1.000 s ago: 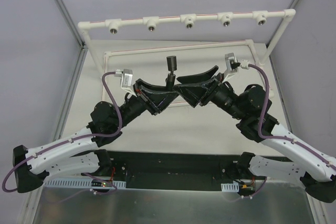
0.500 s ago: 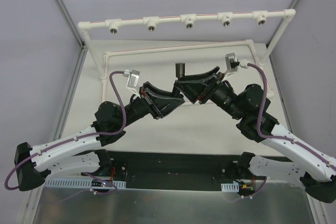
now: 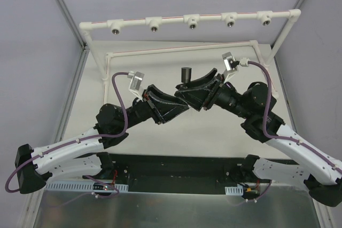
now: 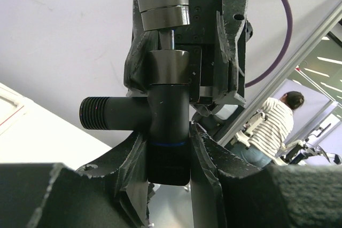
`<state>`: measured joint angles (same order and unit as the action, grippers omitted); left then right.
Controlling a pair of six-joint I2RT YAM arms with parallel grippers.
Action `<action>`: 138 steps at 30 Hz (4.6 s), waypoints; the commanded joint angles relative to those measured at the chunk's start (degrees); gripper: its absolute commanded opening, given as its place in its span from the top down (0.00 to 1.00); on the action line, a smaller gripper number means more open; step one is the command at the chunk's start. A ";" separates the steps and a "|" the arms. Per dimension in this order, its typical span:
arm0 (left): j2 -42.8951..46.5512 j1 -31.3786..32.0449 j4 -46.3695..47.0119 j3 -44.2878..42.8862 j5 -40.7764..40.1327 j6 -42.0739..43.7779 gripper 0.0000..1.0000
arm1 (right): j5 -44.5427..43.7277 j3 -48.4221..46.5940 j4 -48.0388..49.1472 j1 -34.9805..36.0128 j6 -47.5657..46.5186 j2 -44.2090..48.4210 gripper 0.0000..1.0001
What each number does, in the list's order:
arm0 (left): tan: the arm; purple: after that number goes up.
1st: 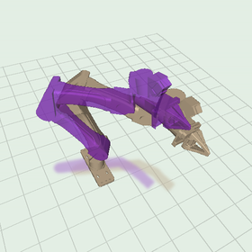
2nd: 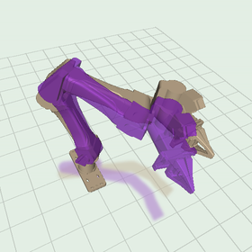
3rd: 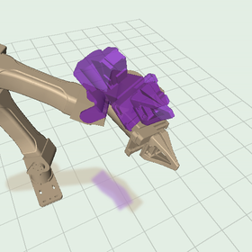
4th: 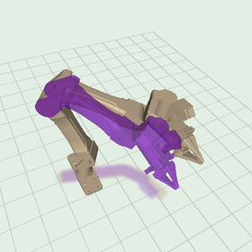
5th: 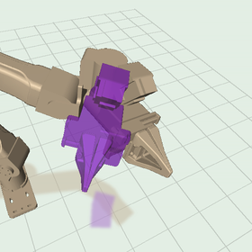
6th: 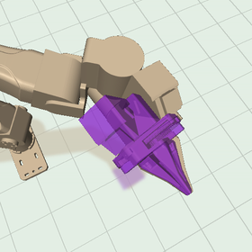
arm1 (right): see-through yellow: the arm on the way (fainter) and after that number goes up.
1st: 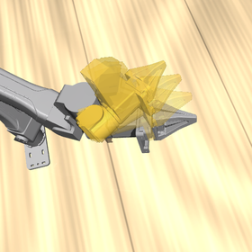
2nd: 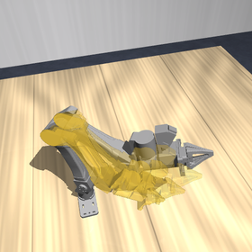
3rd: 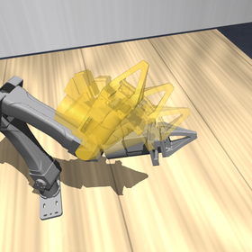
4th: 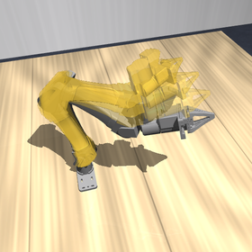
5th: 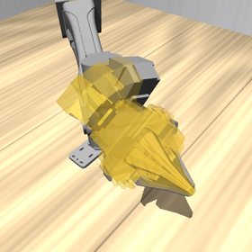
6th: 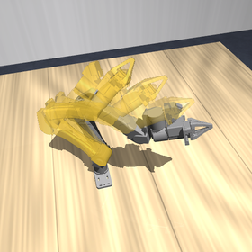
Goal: Install the water faucets
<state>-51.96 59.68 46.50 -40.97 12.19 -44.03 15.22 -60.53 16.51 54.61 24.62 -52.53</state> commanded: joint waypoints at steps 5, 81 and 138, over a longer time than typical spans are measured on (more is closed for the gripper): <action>1.34 0.35 8.69 -1.22 2.23 -1.85 1.00 | 2.62 -1.70 4.32 -0.91 1.83 1.99 0.51; 10.65 0.35 -18.55 -4.38 -20.89 19.96 1.00 | -5.67 -2.57 0.97 -2.67 -1.77 -3.71 0.34; 8.46 0.35 -10.73 -3.41 -7.53 13.44 1.00 | 3.15 -3.71 0.45 -2.75 1.39 -6.70 0.84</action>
<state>-45.01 59.94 30.57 -41.32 4.51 -31.99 17.08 -62.94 15.64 51.83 25.71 -59.11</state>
